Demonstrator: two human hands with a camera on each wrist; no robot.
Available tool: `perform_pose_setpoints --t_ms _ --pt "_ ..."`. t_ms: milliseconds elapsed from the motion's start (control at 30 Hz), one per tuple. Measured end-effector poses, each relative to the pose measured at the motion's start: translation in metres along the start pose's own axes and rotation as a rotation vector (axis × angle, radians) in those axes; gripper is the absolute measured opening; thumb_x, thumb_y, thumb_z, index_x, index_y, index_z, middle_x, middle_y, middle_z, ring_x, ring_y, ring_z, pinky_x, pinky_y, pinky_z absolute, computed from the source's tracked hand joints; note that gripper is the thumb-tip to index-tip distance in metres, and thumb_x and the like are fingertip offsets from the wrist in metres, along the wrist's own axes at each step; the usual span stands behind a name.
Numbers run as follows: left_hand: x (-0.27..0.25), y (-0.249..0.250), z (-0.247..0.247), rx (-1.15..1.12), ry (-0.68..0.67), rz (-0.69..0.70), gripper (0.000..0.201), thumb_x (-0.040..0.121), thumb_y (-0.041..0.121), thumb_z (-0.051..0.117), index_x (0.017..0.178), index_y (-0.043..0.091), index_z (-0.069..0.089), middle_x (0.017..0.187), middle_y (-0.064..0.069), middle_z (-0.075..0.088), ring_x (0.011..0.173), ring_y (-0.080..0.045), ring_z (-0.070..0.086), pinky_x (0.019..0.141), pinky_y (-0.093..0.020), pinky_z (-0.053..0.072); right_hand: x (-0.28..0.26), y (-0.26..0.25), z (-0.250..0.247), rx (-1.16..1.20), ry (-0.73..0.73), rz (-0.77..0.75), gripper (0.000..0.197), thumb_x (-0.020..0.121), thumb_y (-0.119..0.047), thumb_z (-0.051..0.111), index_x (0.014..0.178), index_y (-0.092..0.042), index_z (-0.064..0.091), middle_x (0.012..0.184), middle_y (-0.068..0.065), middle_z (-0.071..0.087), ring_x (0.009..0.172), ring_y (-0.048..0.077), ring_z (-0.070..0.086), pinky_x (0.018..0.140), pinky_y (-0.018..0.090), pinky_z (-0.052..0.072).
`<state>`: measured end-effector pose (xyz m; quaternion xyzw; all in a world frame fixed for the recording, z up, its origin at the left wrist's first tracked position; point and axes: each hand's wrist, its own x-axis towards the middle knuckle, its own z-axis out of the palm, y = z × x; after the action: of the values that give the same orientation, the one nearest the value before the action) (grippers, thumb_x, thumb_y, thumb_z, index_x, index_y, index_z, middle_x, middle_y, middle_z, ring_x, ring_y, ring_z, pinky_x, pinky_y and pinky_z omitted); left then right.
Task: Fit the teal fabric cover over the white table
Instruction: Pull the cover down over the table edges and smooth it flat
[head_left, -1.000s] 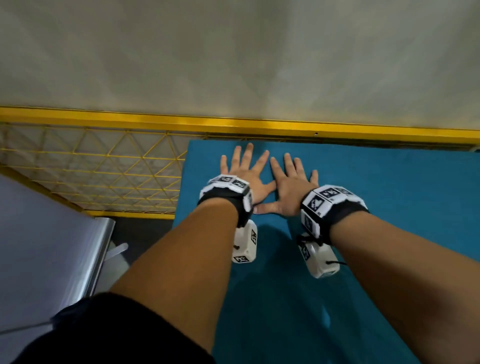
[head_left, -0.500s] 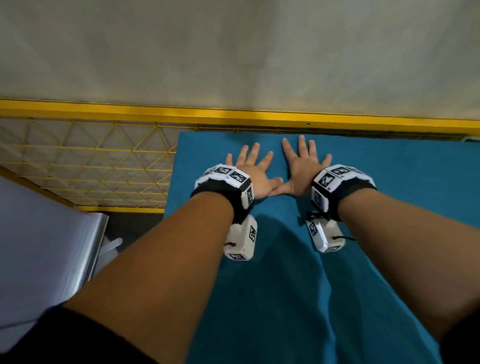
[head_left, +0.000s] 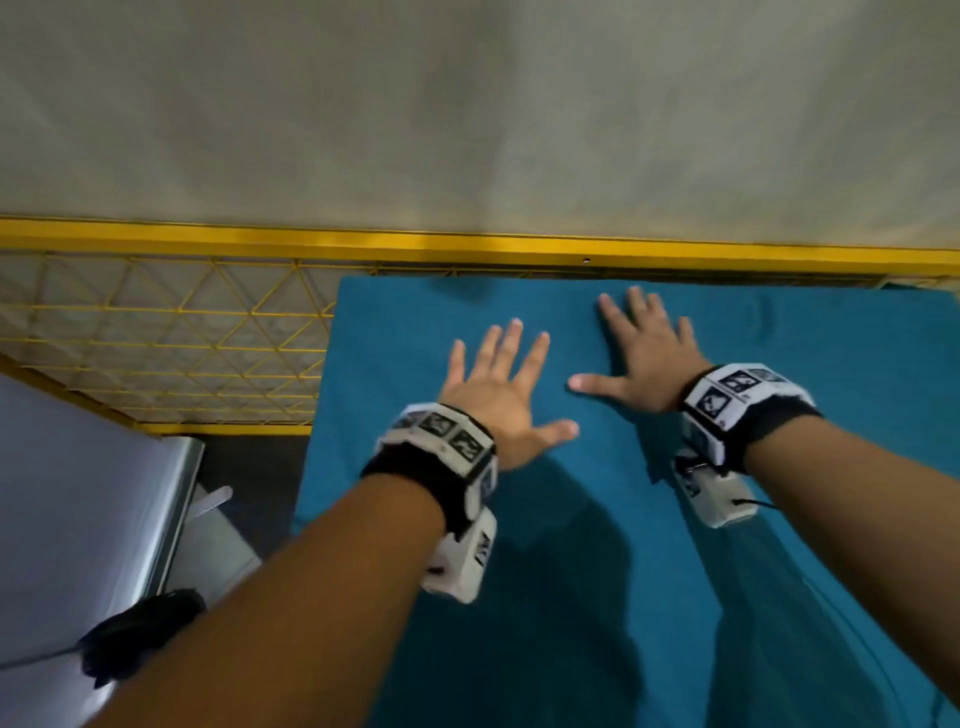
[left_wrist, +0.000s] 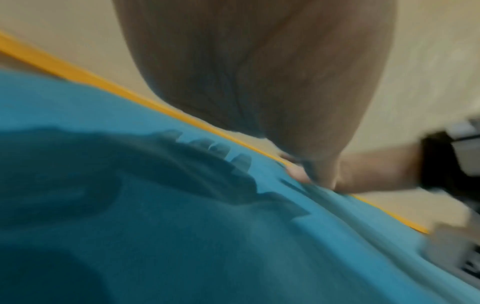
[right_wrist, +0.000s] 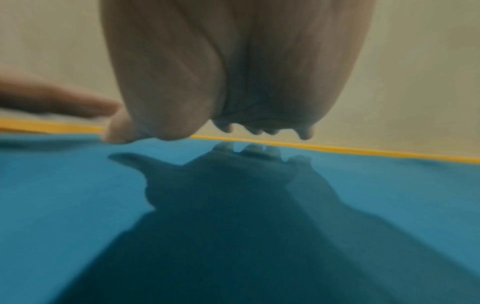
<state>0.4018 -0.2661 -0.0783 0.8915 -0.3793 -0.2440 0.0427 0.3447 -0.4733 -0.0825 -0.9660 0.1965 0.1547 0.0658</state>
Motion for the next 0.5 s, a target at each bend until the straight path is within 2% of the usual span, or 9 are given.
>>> perform_pose_setpoints --t_ms 67,133,233,333,400,467,500 --pt "-0.004 0.019 0.02 -0.004 -0.09 0.005 0.118 0.075 0.086 0.048 0.158 0.033 -0.016 0.166 0.004 -0.029 0.154 -0.02 -0.025 0.125 -0.054 -0.014 -0.007 -0.024 0.009 0.0 -0.09 -0.124 0.121 0.058 -0.087 0.049 0.151 -0.033 -0.007 0.161 0.007 -0.013 0.148 0.026 -0.009 0.116 0.057 0.003" --pt "-0.008 0.003 0.026 -0.002 -0.065 -0.052 0.129 0.064 0.091 0.053 0.157 0.037 -0.017 0.165 0.005 -0.03 0.154 -0.022 -0.025 0.124 -0.054 -0.013 -0.018 -0.016 0.017 -0.006 -0.124 -0.112 0.13 0.049 -0.089 0.052 0.15 -0.035 -0.01 0.16 0.004 -0.016 0.148 0.026 -0.01 0.116 0.057 0.002" --pt "-0.026 -0.047 0.025 0.002 -0.014 -0.214 0.137 0.056 0.094 0.056 0.157 0.037 -0.017 0.166 0.003 -0.028 0.155 -0.024 -0.022 0.126 -0.054 -0.007 -0.042 0.04 0.023 -0.018 -0.125 0.073 0.144 0.03 -0.1 0.04 0.149 -0.036 -0.013 0.16 0.001 -0.016 0.148 0.026 -0.009 0.116 0.059 0.005" --pt "-0.054 -0.099 0.024 0.003 0.034 -0.407 0.13 0.062 0.092 0.051 0.159 0.034 -0.014 0.168 -0.001 -0.023 0.156 -0.028 -0.013 0.127 -0.056 0.002 -0.069 0.107 0.009 -0.055 -0.165 0.338 0.143 0.032 -0.1 0.035 0.15 -0.033 -0.01 0.161 0.007 -0.01 0.148 0.031 -0.003 0.114 0.063 0.01" --pt "-0.069 -0.112 0.021 0.019 0.055 -0.473 0.121 0.07 0.089 0.045 0.16 0.029 -0.011 0.169 -0.007 -0.017 0.157 -0.031 -0.005 0.126 -0.058 0.006 -0.086 0.125 -0.002 -0.068 -0.18 0.417 0.142 0.034 -0.095 0.038 0.151 -0.028 -0.008 0.16 0.011 -0.011 0.148 0.033 -0.004 0.114 0.063 0.009" --pt "-0.077 -0.09 0.021 0.036 0.108 -0.431 0.118 0.075 0.086 0.043 0.161 0.023 -0.009 0.169 -0.01 -0.013 0.157 -0.031 -0.004 0.126 -0.057 0.005 -0.105 0.101 0.002 -0.059 -0.117 0.268 0.141 0.039 -0.098 0.04 0.151 -0.025 -0.006 0.16 0.013 -0.009 0.148 0.033 -0.004 0.115 0.061 0.008" --pt "-0.078 -0.066 0.026 0.04 0.125 -0.349 0.119 0.076 0.085 0.045 0.161 0.021 -0.009 0.169 -0.01 -0.013 0.157 -0.031 -0.005 0.126 -0.056 0.003 -0.115 0.078 0.012 -0.043 -0.078 0.147 0.139 0.042 -0.099 0.039 0.152 -0.024 -0.004 0.16 0.015 -0.006 0.148 0.033 -0.003 0.116 0.06 0.009"
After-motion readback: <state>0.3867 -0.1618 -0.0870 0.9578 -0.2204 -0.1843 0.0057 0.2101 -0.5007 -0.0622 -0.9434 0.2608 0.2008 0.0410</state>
